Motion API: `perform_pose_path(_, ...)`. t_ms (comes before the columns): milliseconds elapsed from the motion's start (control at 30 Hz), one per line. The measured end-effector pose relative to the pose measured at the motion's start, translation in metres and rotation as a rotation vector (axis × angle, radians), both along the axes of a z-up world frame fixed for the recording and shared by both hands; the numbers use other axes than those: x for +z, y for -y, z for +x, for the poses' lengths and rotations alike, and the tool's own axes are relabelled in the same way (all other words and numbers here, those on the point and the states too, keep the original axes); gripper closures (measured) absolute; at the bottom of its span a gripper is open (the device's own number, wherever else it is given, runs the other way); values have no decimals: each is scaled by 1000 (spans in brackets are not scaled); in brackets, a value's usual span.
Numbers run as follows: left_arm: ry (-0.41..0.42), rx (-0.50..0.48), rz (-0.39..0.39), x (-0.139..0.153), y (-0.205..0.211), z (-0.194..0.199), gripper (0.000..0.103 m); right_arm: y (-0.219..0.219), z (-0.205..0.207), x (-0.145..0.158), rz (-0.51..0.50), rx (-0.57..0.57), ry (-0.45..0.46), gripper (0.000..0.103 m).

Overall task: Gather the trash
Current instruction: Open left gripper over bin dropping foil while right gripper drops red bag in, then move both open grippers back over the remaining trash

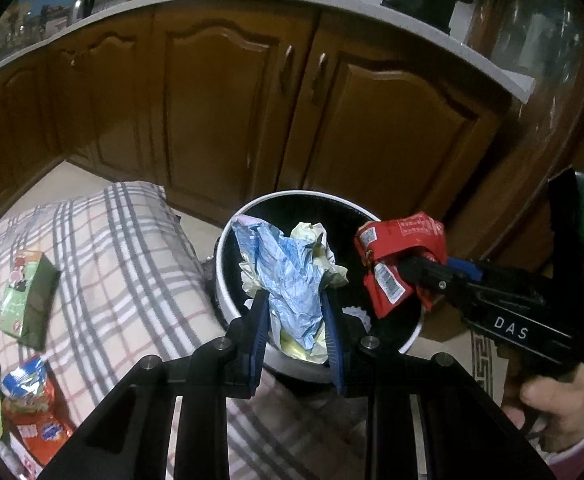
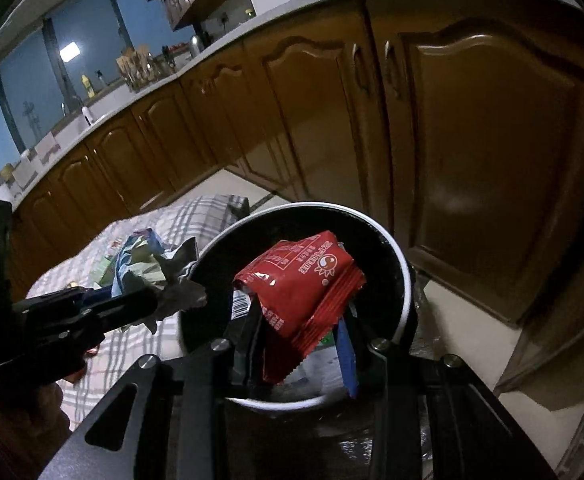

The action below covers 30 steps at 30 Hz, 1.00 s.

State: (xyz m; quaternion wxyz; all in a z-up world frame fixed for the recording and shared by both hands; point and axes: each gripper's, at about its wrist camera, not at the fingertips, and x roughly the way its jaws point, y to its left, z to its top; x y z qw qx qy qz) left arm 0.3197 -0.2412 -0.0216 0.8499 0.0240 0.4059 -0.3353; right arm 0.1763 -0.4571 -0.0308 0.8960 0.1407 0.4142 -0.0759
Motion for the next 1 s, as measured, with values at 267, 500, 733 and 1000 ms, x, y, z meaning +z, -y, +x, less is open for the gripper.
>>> perform_pose_path(267,-18,7,45,-12,21,18,71,10,17,-14,-14,13,-57,67)
perform_pose_path(500,-24,35,25,-13,11,14,41,18,18,-18,-5,0,-80,47)
perform_pose_path(733,-20,75,-33,-7,-34,-17,41,19,-4,-7,32,-41,-24,42)
perform_pose_path(1000,-7,140,-69,-7,-102,-69,41,-19,-32,-4,91,-43,71,20)
